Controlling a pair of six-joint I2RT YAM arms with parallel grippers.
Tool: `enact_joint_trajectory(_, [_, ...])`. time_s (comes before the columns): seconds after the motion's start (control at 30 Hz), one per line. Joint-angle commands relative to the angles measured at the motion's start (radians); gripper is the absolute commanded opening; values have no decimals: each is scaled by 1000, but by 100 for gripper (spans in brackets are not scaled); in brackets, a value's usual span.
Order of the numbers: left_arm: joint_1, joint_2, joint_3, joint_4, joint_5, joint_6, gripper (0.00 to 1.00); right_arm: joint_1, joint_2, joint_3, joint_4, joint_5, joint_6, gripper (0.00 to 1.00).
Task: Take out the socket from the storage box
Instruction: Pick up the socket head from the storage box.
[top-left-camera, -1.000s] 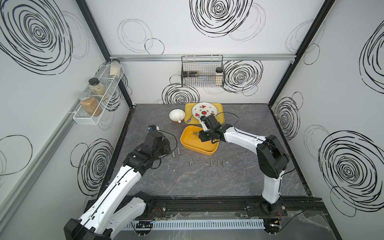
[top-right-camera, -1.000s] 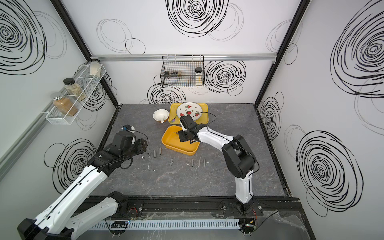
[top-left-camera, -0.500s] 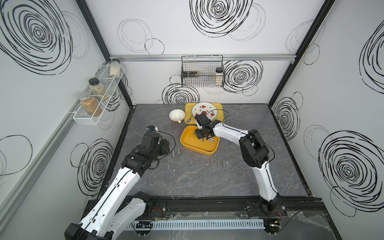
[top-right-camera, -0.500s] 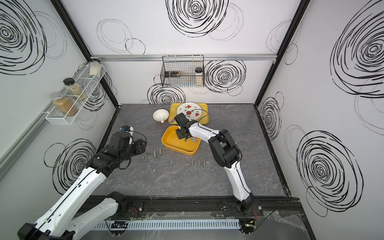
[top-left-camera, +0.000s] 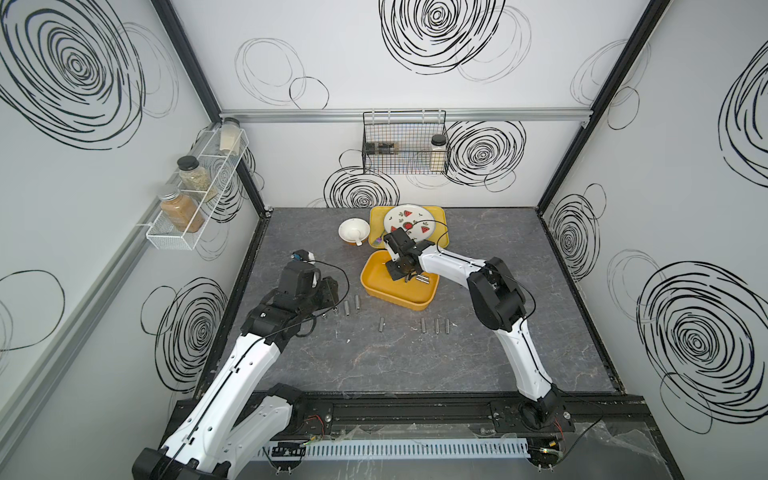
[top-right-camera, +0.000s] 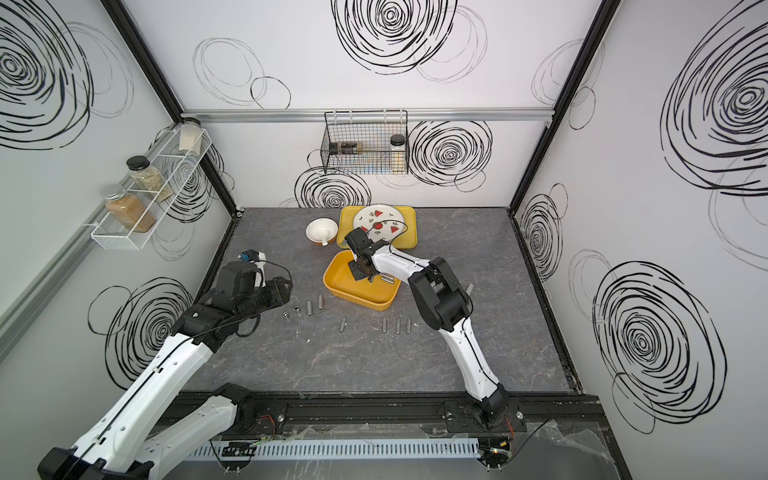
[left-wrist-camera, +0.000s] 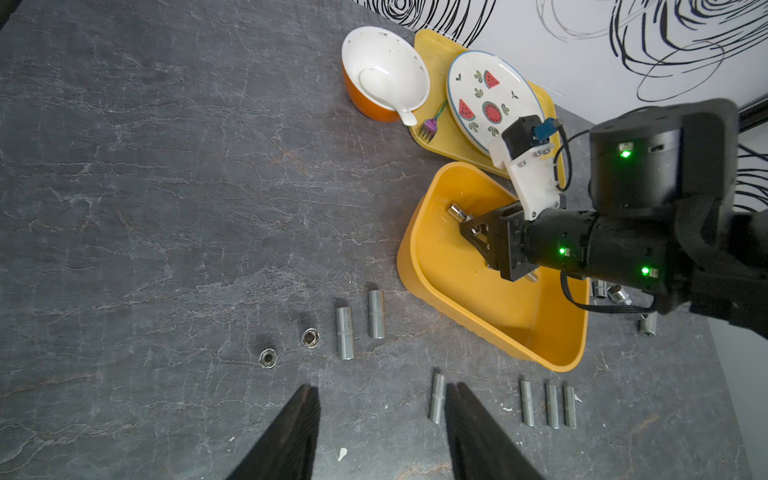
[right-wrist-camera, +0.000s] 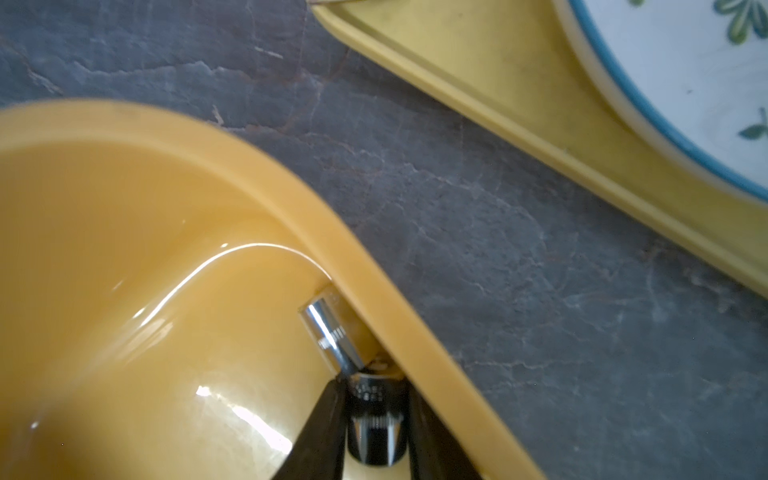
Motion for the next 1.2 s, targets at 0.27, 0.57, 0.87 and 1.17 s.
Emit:
enact_joint_trajectory(0.27, [9, 13, -11, 38, 25, 18, 56, 3, -90, -62, 2, -50, 55, 14])
enact_joint_trajectory(0.57, [9, 13, -13, 41, 37, 19, 56, 2, -350, -137, -26, 13, 94, 13])
enact_joint_trajectory(0.87, [8, 12, -16, 41, 49, 22, 56, -98, -662, -372, -18, 161, 197, 14])
enact_joint_trajectory(1.17, [8, 23, -18, 46, 81, 30, 56, -423, -935, -738, 77, 133, 336, 16])
